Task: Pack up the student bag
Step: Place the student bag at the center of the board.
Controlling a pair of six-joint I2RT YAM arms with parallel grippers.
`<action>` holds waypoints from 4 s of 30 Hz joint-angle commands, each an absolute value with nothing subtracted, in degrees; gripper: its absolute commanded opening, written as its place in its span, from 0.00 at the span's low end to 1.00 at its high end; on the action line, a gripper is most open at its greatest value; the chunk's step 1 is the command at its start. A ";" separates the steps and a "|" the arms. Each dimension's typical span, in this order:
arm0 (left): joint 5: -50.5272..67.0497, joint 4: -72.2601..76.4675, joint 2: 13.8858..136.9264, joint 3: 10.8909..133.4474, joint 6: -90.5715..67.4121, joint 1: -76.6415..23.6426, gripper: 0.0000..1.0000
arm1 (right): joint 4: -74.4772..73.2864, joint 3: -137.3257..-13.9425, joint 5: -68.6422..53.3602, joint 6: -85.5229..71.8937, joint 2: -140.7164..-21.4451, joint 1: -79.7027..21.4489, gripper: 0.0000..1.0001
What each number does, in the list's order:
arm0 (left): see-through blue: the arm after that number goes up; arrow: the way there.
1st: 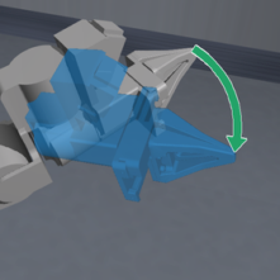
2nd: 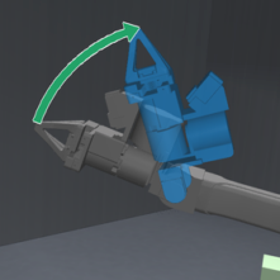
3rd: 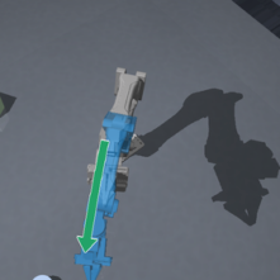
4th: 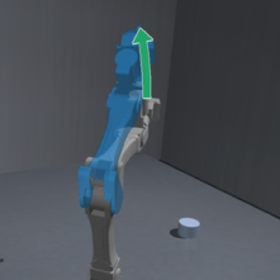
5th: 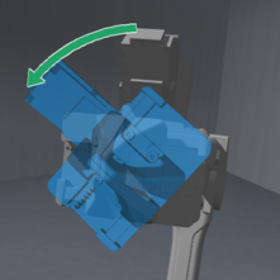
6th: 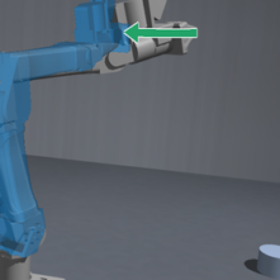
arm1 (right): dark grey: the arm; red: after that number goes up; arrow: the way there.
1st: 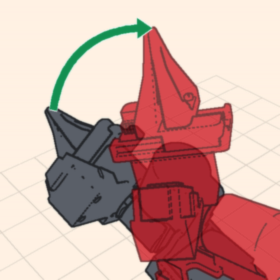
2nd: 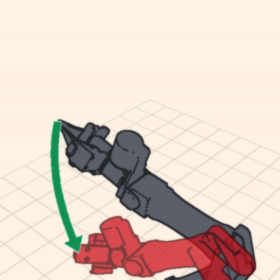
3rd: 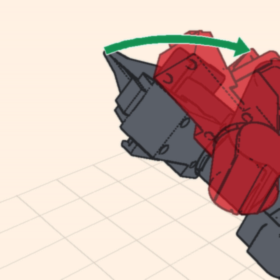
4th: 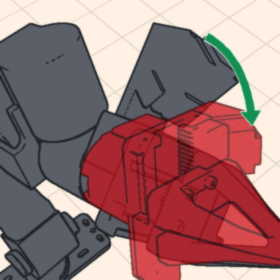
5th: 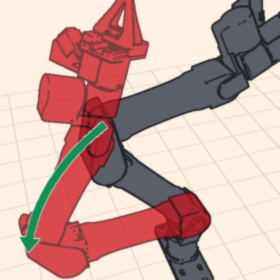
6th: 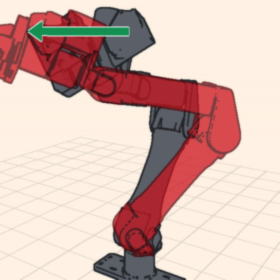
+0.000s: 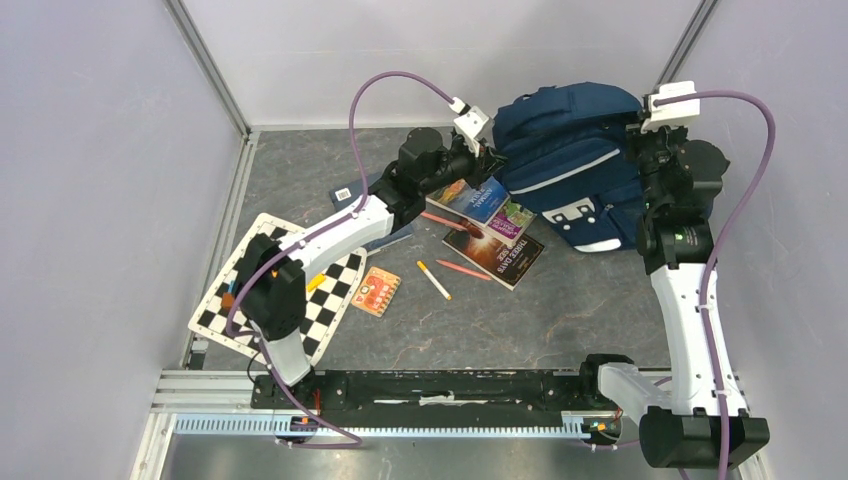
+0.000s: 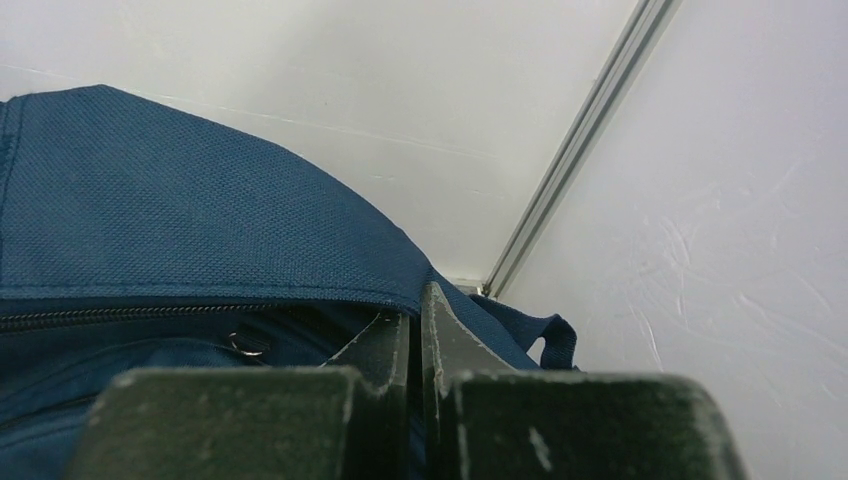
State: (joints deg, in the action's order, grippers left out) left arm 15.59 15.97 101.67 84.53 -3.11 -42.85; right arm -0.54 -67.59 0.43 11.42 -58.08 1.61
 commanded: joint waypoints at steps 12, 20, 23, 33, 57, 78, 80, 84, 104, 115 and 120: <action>25.96 1.62 86.98 104.65 -5.62 -42.98 0.02 | 6.24 -76.23 -0.63 13.15 -53.23 1.47 0.00; 25.02 -7.10 75.67 100.30 -7.91 -42.98 0.02 | 7.81 -65.70 -11.74 7.35 -52.81 1.41 0.00; 23.32 -10.03 72.70 95.43 -3.54 -42.98 0.02 | 12.53 -59.39 -15.74 2.98 -52.91 1.49 0.00; 12.44 0.55 60.54 70.23 6.18 -42.96 0.02 | 9.57 -51.98 -16.65 -0.46 -53.86 1.41 0.17; 0.22 1.59 57.31 69.32 -4.57 -42.97 0.02 | -5.07 -51.35 -26.73 -10.17 -36.77 1.47 0.98; -0.37 9.22 59.80 67.60 -7.40 -47.45 0.02 | 10.90 -50.35 -18.40 -42.75 -45.57 0.38 0.98; 2.87 10.59 59.03 65.64 -6.55 -47.55 0.02 | 13.70 -49.33 -17.81 -47.21 -47.43 -1.96 0.98; 6.33 11.66 57.83 63.09 -4.80 -47.64 0.02 | 17.89 -47.93 -13.95 -52.34 -49.58 -7.88 0.98; 13.30 11.87 54.36 60.34 -1.13 -47.72 0.02 | 6.94 -54.27 16.59 -17.63 -54.07 -23.51 0.95; 16.78 5.78 53.37 60.59 -1.72 -47.72 0.02 | 15.69 -54.64 8.54 4.14 -57.48 -23.42 0.29; 13.81 -4.66 50.70 59.47 -0.85 -47.72 0.76 | 19.68 -54.32 12.52 6.65 -54.45 -22.33 0.00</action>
